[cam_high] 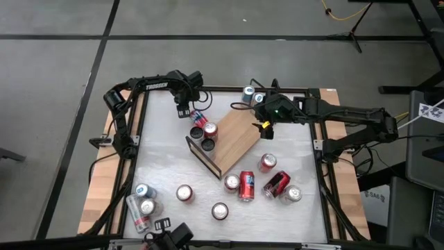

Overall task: Place canned beverage on shelf
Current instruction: Put the orange soda can on the shelf

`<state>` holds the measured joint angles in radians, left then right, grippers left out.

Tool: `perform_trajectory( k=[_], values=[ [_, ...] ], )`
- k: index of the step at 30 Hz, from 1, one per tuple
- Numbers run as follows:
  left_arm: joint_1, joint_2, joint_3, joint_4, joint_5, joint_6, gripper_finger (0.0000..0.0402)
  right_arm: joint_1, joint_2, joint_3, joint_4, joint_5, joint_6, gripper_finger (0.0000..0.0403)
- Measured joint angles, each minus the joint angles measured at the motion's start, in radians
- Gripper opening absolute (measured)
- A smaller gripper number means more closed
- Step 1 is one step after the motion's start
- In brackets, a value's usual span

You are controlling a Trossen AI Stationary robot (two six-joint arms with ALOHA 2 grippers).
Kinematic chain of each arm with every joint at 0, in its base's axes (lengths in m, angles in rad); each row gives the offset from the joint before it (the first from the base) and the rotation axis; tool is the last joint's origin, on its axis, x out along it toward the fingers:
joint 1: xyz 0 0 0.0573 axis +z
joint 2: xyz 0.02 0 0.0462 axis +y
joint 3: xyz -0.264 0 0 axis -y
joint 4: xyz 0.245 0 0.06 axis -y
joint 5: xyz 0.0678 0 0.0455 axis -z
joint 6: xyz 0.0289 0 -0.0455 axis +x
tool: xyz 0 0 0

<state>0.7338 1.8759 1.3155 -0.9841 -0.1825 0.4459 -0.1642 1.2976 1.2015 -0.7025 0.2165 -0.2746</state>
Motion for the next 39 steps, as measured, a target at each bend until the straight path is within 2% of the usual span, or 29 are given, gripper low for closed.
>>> perform_trajectory(
  k=[3, 7, 18, 25, 31, 39],
  values=[
    [0.002, 0.0, 0.0, 0.002, 0.0, -0.025, 0.0123, 0.0, 0.0, 0.0, 0.0, 0.0, 0.0, 0.0342],
    [0.004, 0.0, 0.0, 0.004, 0.0, -0.049, 0.015, 0.0, 0.0, 0.0, 0.0, 0.0, 0.0, 0.0342],
    [0.004, 0.0, 0.0, 0.008, -0.035, -0.053, 0.0277, 0.0, 0.0, 0.0, 0.0, -0.001, 0.0, 0.0342],
    [0.004, 0.0, 0.0, 0.012, -0.045, -0.078, 0.0337, 0.0, 0.0, 0.0, -0.001, -0.001, 0.0, 0.0342],
    [0.003, -0.025, 0.001, -0.002, -0.009, 0.019, 0.0351, 0.0, 0.0, 0.0, -0.001, -0.001, 0.0, 0.0342],
    [0.0, -0.163, 0.001, 0.008, 0.133, 0.244, 0.0352, 0.0, 0.0, 0.0, -0.002, -0.001, 0.0, 0.0342]
  ],
)
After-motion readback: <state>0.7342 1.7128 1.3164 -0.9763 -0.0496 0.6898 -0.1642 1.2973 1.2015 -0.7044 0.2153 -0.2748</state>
